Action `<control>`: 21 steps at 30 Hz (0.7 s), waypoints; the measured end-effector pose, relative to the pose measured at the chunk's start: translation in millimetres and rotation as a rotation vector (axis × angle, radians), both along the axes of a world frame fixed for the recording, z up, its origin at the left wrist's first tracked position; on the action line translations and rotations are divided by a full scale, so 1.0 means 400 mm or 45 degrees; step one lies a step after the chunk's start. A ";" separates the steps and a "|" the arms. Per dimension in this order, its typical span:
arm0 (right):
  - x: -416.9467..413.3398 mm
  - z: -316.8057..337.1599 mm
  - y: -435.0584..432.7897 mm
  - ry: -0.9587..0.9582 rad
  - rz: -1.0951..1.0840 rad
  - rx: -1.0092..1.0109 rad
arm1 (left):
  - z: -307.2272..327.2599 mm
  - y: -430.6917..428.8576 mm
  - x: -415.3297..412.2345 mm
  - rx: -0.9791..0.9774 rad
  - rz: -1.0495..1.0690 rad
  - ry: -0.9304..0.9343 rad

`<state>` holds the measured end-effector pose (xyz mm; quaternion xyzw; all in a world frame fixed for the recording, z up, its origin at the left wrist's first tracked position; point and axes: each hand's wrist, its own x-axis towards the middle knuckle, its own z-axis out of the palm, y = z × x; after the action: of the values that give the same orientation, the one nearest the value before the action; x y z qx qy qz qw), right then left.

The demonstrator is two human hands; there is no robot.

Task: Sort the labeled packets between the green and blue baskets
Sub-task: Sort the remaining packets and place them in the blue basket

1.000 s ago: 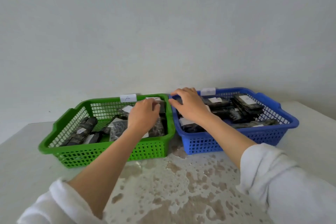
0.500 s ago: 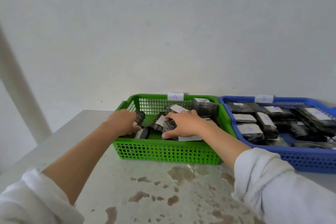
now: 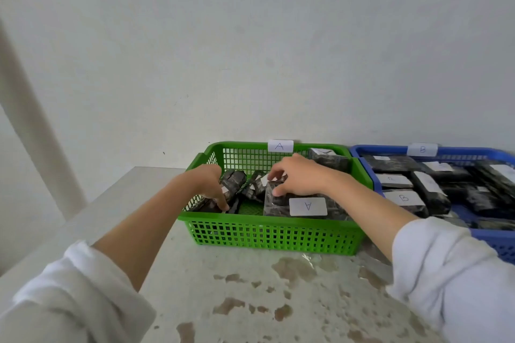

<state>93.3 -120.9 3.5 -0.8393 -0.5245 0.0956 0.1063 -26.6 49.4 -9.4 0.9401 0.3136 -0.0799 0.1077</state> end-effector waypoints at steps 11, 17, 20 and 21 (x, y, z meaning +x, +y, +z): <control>-0.045 -0.032 0.102 -0.001 0.032 0.035 | 0.065 0.022 -0.031 -0.072 0.155 -0.656; -0.059 -0.058 0.171 -0.041 0.160 -0.168 | 0.096 0.061 -0.083 -0.290 0.318 -0.949; -0.074 -0.079 0.210 -0.108 0.167 -0.324 | 0.087 0.057 -0.096 -0.334 0.315 -1.005; -0.078 -0.085 0.218 -0.122 0.172 -0.368 | 0.085 0.055 -0.098 -0.339 0.313 -1.020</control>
<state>61.9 -33.8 -30.3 -0.8123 -0.5650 0.1368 -0.0473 -65.6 71.3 24.5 0.8305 0.3435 0.2644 0.3498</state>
